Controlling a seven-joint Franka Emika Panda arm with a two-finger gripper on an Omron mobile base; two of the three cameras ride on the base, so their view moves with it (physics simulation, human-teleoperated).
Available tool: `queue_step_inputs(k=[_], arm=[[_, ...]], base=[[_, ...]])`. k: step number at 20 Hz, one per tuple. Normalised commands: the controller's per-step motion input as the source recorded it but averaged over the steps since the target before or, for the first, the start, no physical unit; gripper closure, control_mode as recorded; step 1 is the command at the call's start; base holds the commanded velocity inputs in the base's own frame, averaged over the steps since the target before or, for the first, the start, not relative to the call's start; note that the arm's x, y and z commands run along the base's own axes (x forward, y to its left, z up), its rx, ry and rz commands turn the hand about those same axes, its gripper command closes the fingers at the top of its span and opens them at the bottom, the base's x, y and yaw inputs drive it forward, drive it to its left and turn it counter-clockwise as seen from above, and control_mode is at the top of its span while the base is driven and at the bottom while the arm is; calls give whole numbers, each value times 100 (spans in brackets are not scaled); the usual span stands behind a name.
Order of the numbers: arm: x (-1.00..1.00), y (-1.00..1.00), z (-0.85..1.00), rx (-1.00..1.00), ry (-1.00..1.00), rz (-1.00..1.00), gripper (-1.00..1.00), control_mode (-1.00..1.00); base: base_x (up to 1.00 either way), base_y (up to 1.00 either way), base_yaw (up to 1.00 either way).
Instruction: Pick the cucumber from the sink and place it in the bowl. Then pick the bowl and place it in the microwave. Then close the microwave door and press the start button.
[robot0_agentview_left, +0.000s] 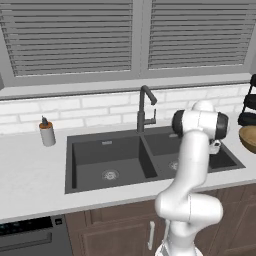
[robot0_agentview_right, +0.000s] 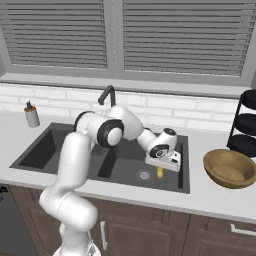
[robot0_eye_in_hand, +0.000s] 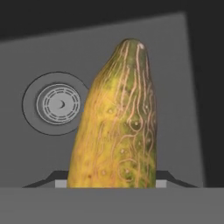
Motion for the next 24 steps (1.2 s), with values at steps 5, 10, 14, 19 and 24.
queue_step_inputs(k=[5,10,14,19,24], arm=[[-31,-3,100,0,0,0,100,-100],[-41,-35,98,-1,-2,-3,100,-100],[-34,-67,92,0,-1,-11,100,-100],[-14,-76,74,1,1,-19,100,-100],[-4,-89,33,7,2,-23,100,-100]], base=[[0,0,0],[0,0,0],[0,0,0],[0,0,0],[0,0,0]])
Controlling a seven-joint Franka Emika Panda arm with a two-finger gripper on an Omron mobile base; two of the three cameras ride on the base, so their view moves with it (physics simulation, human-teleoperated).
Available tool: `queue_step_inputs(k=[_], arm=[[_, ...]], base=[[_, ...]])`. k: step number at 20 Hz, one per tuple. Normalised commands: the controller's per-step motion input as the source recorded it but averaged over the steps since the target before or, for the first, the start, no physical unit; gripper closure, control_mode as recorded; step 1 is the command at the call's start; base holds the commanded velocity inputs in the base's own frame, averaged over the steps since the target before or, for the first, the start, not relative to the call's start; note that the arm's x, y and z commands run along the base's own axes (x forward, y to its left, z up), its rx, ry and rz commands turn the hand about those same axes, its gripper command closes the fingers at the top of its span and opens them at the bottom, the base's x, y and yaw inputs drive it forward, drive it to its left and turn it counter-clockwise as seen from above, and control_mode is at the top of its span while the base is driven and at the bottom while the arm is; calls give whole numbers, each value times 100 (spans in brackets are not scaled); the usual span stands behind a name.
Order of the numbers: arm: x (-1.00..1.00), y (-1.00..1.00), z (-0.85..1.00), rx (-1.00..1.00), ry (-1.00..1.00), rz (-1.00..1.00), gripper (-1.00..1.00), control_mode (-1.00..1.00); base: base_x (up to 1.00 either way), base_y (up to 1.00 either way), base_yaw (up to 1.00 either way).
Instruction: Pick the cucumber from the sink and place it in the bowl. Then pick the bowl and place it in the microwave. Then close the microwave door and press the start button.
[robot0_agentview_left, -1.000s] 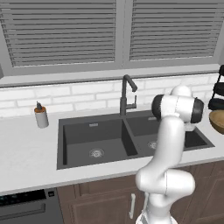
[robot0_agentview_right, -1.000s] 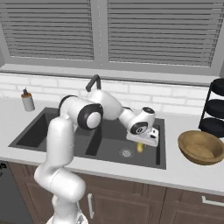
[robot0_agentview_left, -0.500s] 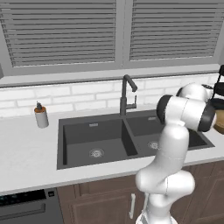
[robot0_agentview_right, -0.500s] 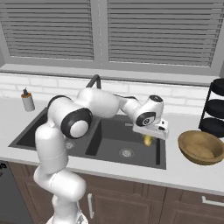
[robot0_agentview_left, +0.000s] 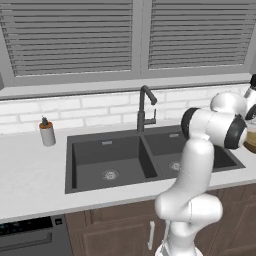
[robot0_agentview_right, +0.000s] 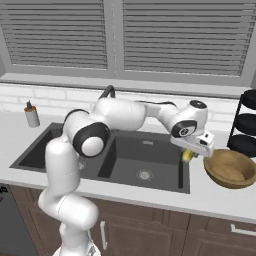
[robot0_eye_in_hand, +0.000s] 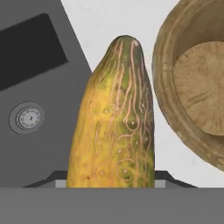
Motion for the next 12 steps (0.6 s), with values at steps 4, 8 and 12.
queue_step_inputs(k=[4,8,12], arm=[[0,-86,1,6,-2,-12,100,-100],[-3,-45,-3,3,-17,-1,100,-100],[0,-55,3,5,-4,-3,100,-100]], base=[[0,0,0],[0,0,0],[0,0,0]])
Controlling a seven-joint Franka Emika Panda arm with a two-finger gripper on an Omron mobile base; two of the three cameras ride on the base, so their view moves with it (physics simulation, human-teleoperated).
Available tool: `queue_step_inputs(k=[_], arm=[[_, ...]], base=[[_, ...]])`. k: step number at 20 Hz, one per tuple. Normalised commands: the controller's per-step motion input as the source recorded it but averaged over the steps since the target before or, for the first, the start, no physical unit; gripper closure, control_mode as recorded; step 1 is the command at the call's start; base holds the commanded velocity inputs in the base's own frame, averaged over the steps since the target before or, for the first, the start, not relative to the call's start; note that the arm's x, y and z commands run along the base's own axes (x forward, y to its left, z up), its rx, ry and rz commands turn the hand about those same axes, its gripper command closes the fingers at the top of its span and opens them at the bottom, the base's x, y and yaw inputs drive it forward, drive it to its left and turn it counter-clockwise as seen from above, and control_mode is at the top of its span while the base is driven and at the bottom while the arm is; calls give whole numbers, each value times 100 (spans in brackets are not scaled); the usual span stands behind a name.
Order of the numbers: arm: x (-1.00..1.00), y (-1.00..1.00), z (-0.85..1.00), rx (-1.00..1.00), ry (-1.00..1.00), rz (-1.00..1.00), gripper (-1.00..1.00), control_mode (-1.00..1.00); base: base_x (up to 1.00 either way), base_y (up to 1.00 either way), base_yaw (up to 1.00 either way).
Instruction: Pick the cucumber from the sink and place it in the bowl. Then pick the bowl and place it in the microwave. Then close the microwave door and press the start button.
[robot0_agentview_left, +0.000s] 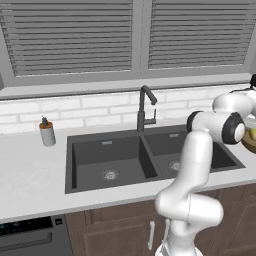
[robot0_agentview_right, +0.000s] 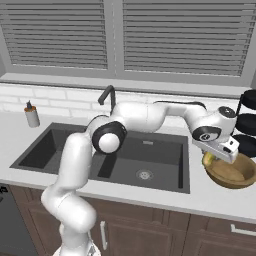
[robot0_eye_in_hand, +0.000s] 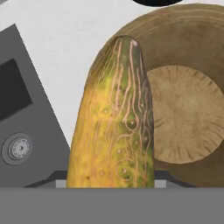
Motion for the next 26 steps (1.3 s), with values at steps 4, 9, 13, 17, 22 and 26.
queue_step_inputs(k=[4,9,13,17,22,26], arm=[[0,-57,0,1,-3,-3,100,-100],[3,-29,-14,-2,1,-4,100,-100],[2,-7,-60,-3,3,-3,100,-100],[6,1,-53,-1,9,-4,100,-100],[12,12,-26,-1,15,-4,-100,-100],[2,7,-10,0,9,-5,-100,-100]], base=[[0,0,0],[0,0,0],[0,0,0],[0,0,0],[0,0,0],[0,0,0]])
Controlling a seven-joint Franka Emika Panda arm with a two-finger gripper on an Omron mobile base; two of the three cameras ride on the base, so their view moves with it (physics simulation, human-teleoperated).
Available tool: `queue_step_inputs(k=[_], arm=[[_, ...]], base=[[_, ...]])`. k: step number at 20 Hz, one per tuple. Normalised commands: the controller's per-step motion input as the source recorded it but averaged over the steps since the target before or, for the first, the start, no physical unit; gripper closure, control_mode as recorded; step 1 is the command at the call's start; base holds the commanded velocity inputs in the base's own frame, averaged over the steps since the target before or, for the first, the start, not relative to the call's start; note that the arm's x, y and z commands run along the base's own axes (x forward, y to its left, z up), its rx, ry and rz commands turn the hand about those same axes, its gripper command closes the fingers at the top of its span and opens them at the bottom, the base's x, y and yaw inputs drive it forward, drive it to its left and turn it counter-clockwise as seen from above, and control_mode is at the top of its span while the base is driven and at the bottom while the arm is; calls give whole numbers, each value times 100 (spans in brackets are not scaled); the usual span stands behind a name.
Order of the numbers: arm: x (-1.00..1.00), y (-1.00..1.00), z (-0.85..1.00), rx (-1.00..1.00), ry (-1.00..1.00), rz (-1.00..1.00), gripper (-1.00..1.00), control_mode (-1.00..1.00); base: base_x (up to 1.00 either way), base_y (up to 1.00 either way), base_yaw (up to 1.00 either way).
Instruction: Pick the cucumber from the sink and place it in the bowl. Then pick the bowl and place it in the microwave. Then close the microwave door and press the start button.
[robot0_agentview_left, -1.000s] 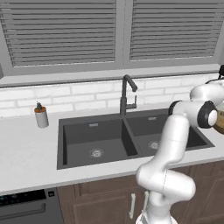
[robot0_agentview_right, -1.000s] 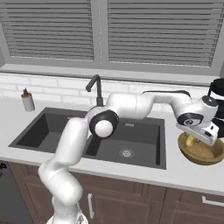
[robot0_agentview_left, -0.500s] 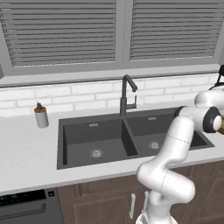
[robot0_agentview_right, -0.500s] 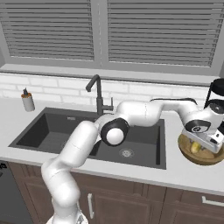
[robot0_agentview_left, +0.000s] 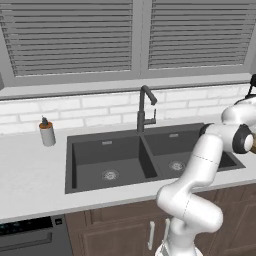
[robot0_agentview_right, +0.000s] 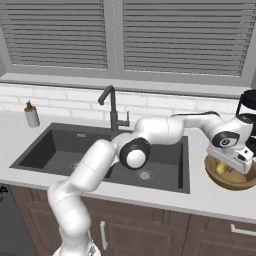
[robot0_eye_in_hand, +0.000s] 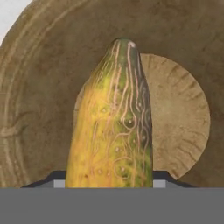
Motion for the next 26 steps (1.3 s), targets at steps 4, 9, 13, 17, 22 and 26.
queue_step_inputs(k=[4,9,13,17,22,26], arm=[[-10,0,0,0,-3,-5,-100,-100],[-33,0,25,0,-19,-4,-100,-100],[-59,14,50,0,-18,-15,-100,-100],[-76,35,19,0,-8,-39,-100,-100],[-70,26,0,2,0,-50,-100,-100],[-37,8,-3,4,0,-41,-100,-100]], base=[[0,0,0],[0,0,0],[0,0,0],[0,0,0],[0,0,0],[0,0,0]])
